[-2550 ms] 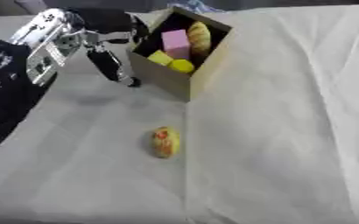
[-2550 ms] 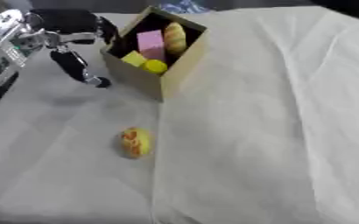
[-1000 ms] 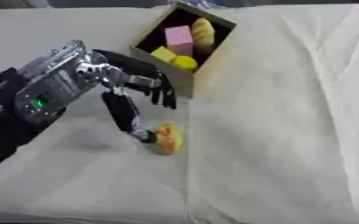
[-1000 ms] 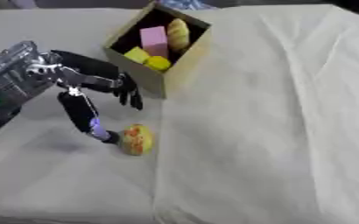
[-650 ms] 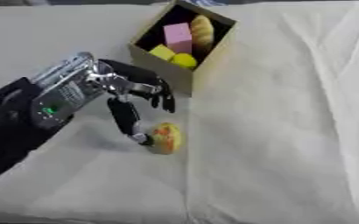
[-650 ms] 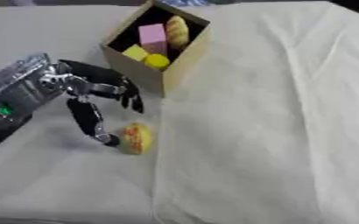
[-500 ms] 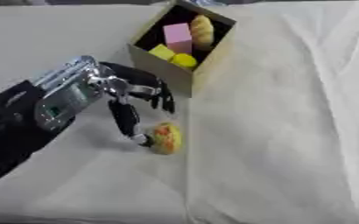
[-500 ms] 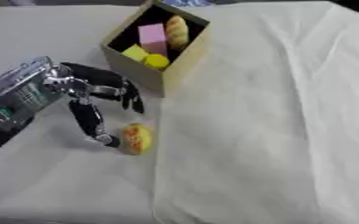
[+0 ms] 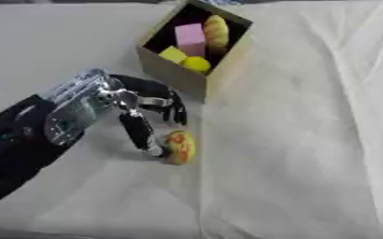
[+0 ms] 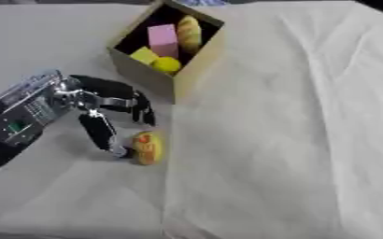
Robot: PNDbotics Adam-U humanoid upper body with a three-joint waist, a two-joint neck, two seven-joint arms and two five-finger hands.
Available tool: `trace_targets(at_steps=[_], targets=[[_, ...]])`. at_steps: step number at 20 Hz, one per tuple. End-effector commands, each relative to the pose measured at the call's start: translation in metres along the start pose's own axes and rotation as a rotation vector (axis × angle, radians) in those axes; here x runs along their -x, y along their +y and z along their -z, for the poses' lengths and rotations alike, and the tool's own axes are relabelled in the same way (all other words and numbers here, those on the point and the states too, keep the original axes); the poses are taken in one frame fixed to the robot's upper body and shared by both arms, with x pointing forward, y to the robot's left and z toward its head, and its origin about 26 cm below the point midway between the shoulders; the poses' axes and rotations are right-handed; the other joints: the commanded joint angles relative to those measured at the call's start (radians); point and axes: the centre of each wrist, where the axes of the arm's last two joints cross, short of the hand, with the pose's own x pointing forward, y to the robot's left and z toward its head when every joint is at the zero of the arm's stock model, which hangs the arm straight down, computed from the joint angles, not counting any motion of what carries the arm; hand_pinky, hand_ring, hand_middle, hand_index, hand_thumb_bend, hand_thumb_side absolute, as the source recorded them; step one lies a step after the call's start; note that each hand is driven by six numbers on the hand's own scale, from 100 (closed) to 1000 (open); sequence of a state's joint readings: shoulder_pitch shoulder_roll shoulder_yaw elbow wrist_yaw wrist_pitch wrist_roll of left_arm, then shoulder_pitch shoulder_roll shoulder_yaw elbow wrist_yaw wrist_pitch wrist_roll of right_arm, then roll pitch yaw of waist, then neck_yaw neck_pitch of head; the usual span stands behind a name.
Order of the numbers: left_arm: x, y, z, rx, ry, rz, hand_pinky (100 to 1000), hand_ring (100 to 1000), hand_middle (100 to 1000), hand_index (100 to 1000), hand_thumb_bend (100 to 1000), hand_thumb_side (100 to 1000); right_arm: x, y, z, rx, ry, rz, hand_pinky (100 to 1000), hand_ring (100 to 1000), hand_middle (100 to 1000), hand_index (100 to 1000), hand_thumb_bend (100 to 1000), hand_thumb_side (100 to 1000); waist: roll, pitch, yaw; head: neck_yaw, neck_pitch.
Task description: Pick up objects on the table and place them in the box.
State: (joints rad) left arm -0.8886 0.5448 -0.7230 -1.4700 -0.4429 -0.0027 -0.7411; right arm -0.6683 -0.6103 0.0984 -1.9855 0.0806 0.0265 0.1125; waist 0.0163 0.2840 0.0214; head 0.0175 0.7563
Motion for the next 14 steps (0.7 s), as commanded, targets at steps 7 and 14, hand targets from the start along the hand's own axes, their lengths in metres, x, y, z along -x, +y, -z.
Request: trace_targets(at_steps=[7, 14], targets=[[-0.0093, 0.0069, -0.0053, -0.033, -0.030, -0.001, 737, 684, 676, 790, 396, 297, -0.0063, -0.0078, 0.0028, 0.025, -0.023, -0.019, 903, 757, 657, 737, 100, 525, 0.000, -0.017, -0.003, 0.002, -0.009], [-0.0106, 0.0031, -0.0011, -0.037, -0.034, -0.009, 723, 657, 651, 771, 297, 262, -0.0066, -0.0079, 0.0034, 0.034, -0.026, -0.016, 903, 757, 657, 737, 100, 525, -0.003, -0.017, -0.005, 0.003, -0.009]])
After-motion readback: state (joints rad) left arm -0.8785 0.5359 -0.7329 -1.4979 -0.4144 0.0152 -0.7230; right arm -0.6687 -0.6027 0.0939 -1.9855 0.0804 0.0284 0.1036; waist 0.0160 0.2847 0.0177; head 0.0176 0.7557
